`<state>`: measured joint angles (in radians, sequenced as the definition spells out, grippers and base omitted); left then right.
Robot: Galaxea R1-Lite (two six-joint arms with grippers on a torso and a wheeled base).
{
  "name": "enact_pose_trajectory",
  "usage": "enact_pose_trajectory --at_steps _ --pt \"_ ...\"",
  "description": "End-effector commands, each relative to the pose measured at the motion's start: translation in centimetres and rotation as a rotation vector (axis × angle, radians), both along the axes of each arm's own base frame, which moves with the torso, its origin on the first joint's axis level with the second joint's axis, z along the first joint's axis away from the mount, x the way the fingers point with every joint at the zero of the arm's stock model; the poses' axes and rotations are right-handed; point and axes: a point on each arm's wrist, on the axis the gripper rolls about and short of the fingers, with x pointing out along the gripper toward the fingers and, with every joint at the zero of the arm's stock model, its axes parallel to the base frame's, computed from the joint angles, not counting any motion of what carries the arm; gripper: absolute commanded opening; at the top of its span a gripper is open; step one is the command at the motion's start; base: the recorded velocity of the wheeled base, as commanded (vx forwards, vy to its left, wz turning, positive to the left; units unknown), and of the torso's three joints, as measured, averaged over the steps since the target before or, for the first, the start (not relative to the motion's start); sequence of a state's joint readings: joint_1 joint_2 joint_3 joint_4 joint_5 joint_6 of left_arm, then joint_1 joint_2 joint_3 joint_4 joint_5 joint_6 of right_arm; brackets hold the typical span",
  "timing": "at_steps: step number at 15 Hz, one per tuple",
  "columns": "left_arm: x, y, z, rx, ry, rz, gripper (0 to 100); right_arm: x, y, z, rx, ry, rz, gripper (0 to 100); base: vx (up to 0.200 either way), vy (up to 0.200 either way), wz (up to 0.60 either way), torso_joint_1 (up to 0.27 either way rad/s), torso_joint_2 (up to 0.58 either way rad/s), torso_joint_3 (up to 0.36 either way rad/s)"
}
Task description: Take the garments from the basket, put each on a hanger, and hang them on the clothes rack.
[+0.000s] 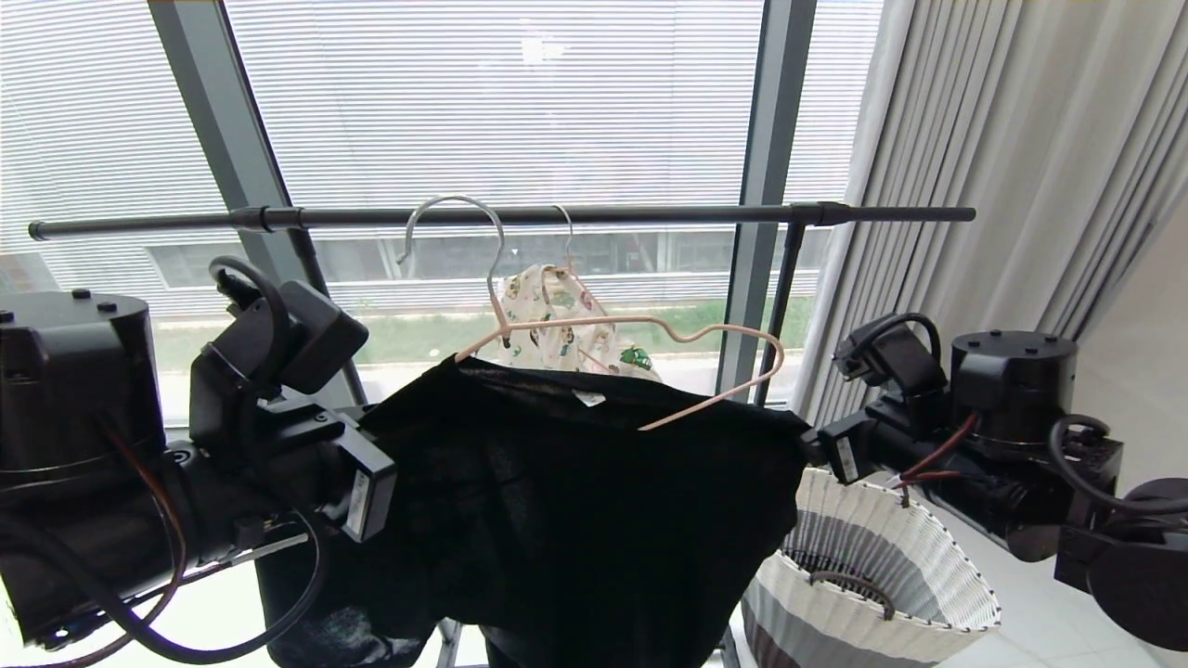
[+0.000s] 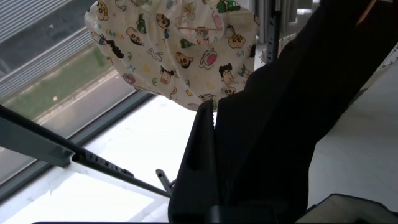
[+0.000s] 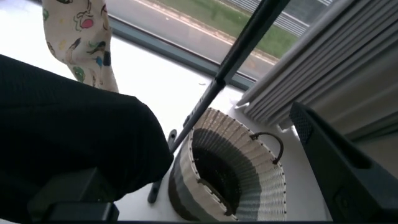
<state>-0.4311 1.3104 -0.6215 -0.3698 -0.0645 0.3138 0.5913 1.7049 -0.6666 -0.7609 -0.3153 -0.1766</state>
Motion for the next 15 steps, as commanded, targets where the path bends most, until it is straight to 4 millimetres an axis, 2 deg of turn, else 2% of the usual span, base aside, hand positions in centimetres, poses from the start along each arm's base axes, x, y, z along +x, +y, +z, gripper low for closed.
enact_pose_trajectory --at_steps 1,4,7,11,15 --pt "-0.2 -0.2 0.1 -0.007 -0.002 -0.036 0 -0.8 -0.8 1.6 0.044 -0.016 0.025 100 0.000 0.000 0.00 0.000 0.00 0.000" --pt "-0.2 -0.5 -0.2 0.006 0.004 -0.060 0 -1.8 -1.3 2.5 0.054 0.018 0.113 100 0.000 0.000 0.00 0.000 0.00 0.000" --pt "-0.9 -0.2 -1.0 0.018 0.024 -0.059 0 -1.3 -2.2 3.6 0.070 0.005 0.100 100 0.000 0.000 0.00 0.000 0.00 0.000" --pt "-1.1 -0.5 -1.6 0.058 0.028 -0.090 0 -0.9 -1.8 5.0 0.082 0.018 0.157 100 0.000 0.000 0.00 0.000 0.00 0.000" --pt "-1.4 -0.3 -1.2 0.038 0.010 -0.086 0 -0.5 -2.0 4.5 0.072 0.040 0.147 100 0.000 0.000 0.00 0.000 0.00 0.000"
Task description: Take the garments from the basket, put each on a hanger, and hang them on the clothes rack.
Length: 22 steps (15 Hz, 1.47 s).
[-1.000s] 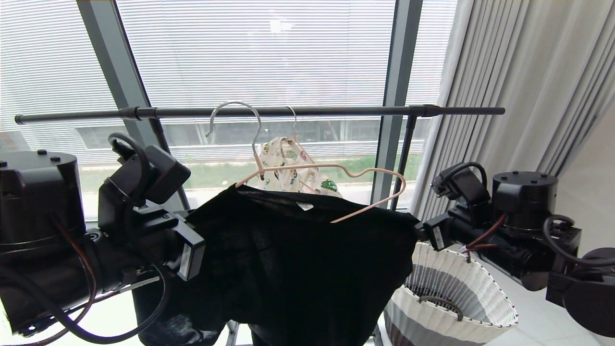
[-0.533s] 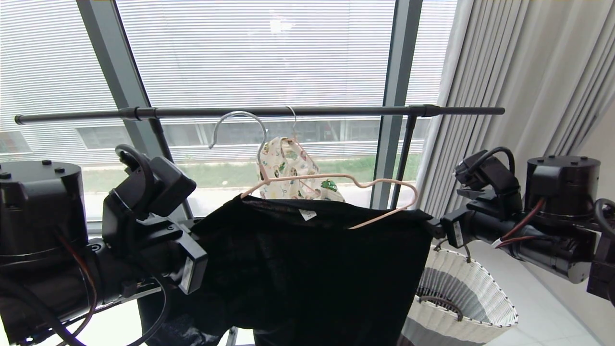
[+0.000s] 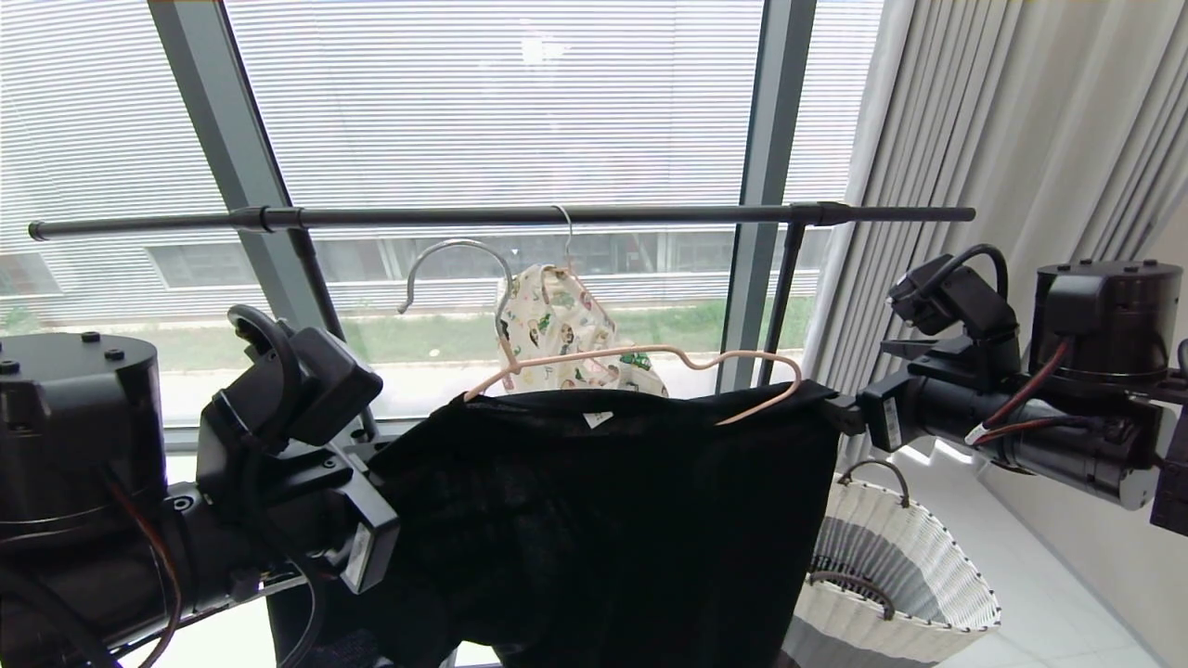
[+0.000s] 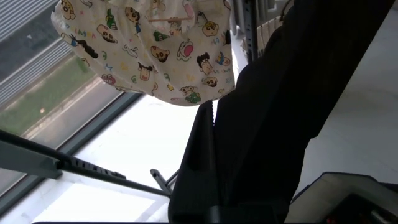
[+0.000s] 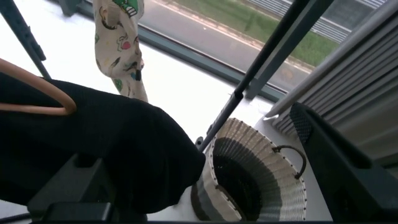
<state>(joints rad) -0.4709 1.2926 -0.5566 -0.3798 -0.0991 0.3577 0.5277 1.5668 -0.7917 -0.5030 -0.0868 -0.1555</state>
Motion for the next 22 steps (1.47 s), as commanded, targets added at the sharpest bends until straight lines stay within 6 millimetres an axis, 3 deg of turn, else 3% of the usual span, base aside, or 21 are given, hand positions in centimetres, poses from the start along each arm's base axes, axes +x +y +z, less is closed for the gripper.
enact_pose_trajectory --at_steps 1,16,22 --pt "-0.2 0.1 0.2 -0.007 -0.011 -0.003 0 0.4 0.0 -0.4 -0.008 0.011 -0.008 100 0.000 0.000 0.00 0.000 0.00 0.000" --pt "-0.5 0.0 0.4 -0.012 -0.044 -0.100 0 1.2 -0.5 -0.8 -0.012 0.024 -0.033 100 0.000 0.000 0.00 0.000 0.00 0.000" --pt "-0.7 0.1 -1.1 0.074 -0.041 -0.151 0 1.1 -0.6 -0.5 0.000 0.019 -0.011 100 0.000 0.000 0.00 0.000 0.00 0.000"
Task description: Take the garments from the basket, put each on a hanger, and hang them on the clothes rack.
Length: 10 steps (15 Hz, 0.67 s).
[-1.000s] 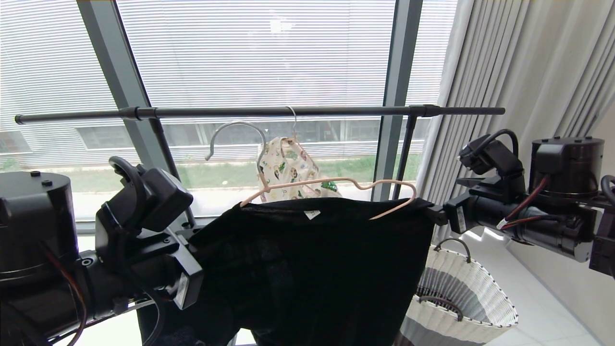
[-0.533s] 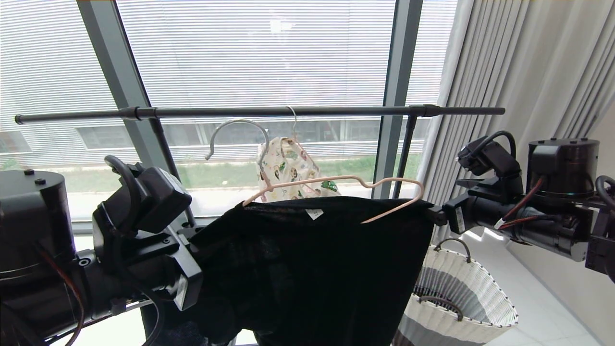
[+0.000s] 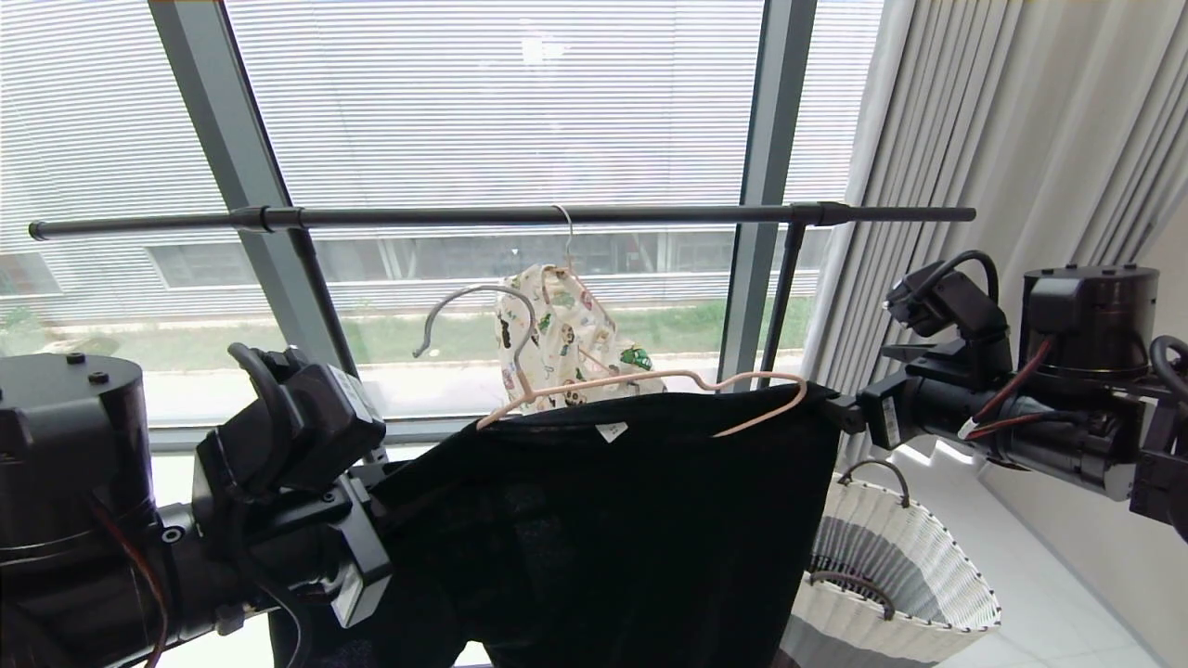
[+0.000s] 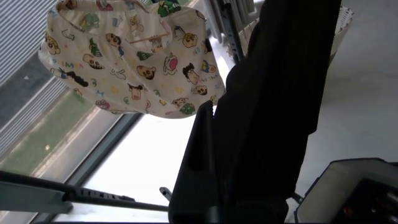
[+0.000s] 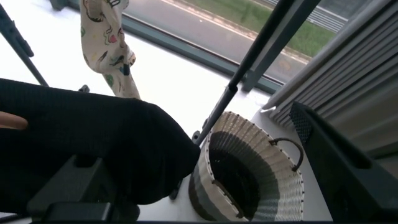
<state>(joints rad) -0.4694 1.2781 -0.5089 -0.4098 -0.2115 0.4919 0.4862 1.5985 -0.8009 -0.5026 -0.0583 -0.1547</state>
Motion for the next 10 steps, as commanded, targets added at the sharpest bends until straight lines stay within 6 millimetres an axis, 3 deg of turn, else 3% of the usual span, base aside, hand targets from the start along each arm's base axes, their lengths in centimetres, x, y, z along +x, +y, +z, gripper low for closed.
enact_pose_trajectory --at_steps 1,6,10 --pt "0.2 -0.1 -0.5 0.012 0.020 0.001 0 -0.1 0.0 0.3 0.009 -0.008 0.015 100 0.000 0.000 0.00 0.000 0.00 0.000" --pt "1.1 0.0 -1.7 0.091 0.026 -0.002 0 0.5 0.0 1.7 0.029 -0.007 0.039 100 0.000 0.000 0.00 0.000 0.00 0.000" --pt "2.9 -0.3 -2.6 0.099 0.028 0.041 0 -0.5 -0.6 4.6 0.053 0.037 0.161 100 0.000 0.000 0.00 0.000 0.00 0.000"
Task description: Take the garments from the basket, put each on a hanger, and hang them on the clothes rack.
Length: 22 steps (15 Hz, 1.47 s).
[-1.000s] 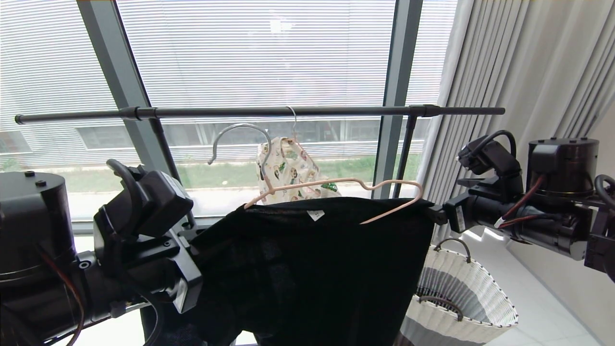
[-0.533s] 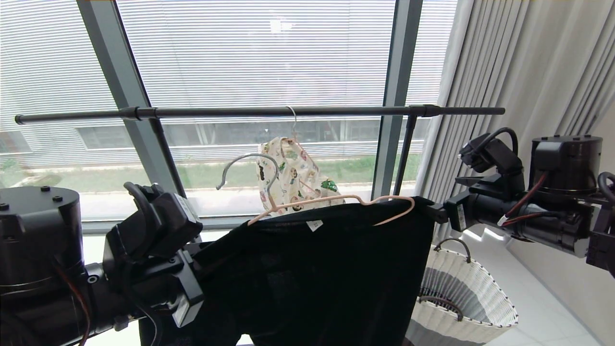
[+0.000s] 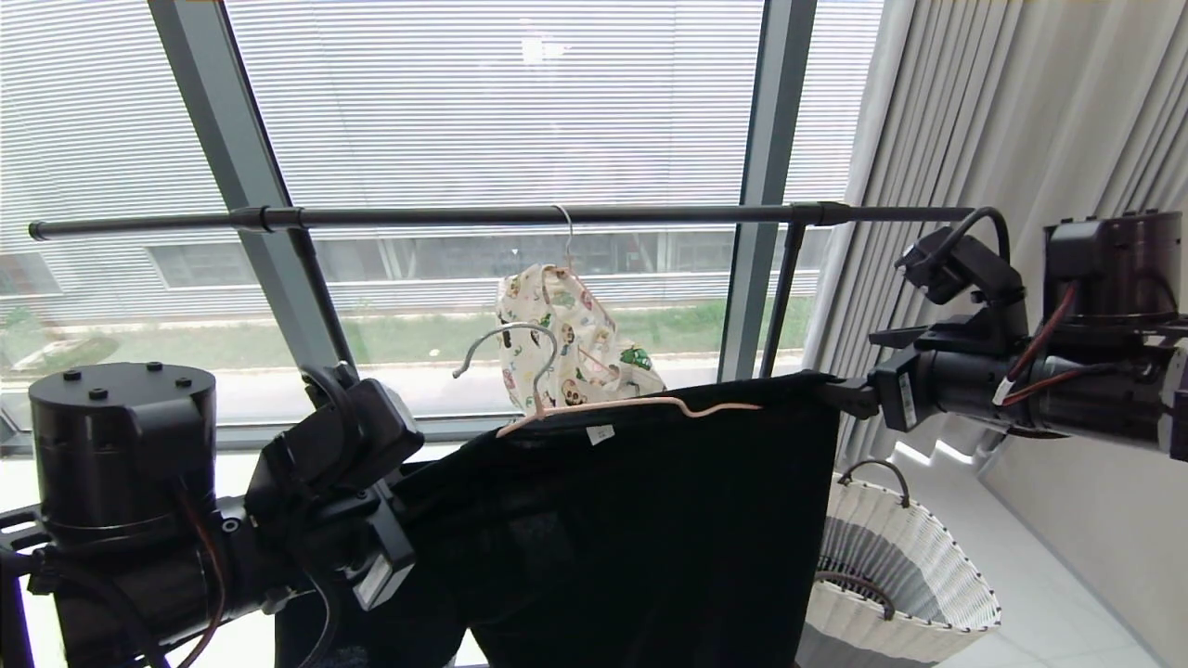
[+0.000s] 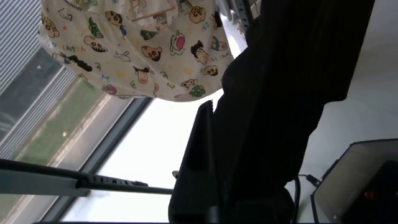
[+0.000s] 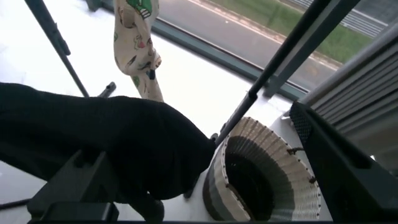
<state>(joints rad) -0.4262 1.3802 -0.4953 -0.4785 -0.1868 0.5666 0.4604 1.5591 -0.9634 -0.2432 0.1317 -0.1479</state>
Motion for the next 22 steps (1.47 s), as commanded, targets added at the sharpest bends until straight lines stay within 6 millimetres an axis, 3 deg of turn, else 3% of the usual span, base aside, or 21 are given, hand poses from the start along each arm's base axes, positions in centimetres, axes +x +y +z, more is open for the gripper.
enact_pose_trajectory --at_steps 1,5,8,11,13,16,19,22 --pt "1.2 -0.4 -1.1 0.013 0.032 0.008 0 -0.6 -0.2 2.0 0.030 -0.038 0.031 100 0.000 0.000 0.00 0.000 0.00 0.000" --pt "2.7 -1.2 -1.8 -0.002 -0.001 0.011 0 -1.5 -0.4 5.7 0.056 -0.005 0.138 100 0.000 0.000 0.00 0.000 0.00 0.000" --pt "3.0 -1.3 -1.9 -0.006 -0.009 0.008 0 -1.7 -0.4 5.8 0.055 0.018 0.165 100 0.000 0.000 0.00 0.000 0.00 0.000" --pt "2.6 -2.6 -2.1 -0.034 0.019 -0.036 0 -3.4 -1.0 6.0 0.004 0.078 0.191 100 0.000 0.000 0.00 0.000 0.00 0.000" --pt "1.8 -5.1 -2.3 -0.126 0.094 -0.082 0 -4.6 -1.3 6.0 -0.080 0.066 0.296 100 0.000 0.000 0.00 0.000 0.00 0.000" --pt "0.5 -7.3 -2.9 -0.118 0.125 -0.177 0 -5.7 -1.1 5.8 -0.166 0.041 0.407 100 0.000 0.000 0.00 0.000 0.00 0.000" --pt "0.9 -8.1 -2.7 -0.117 0.115 -0.185 0 -8.1 0.4 4.6 -0.256 0.102 0.588 100 0.000 0.000 0.00 0.000 0.00 0.000" --pt "0.9 -8.2 -2.5 -0.119 0.102 -0.177 0 -8.4 1.2 2.6 -0.327 0.154 0.661 100 0.000 0.000 0.00 0.000 0.00 0.000"
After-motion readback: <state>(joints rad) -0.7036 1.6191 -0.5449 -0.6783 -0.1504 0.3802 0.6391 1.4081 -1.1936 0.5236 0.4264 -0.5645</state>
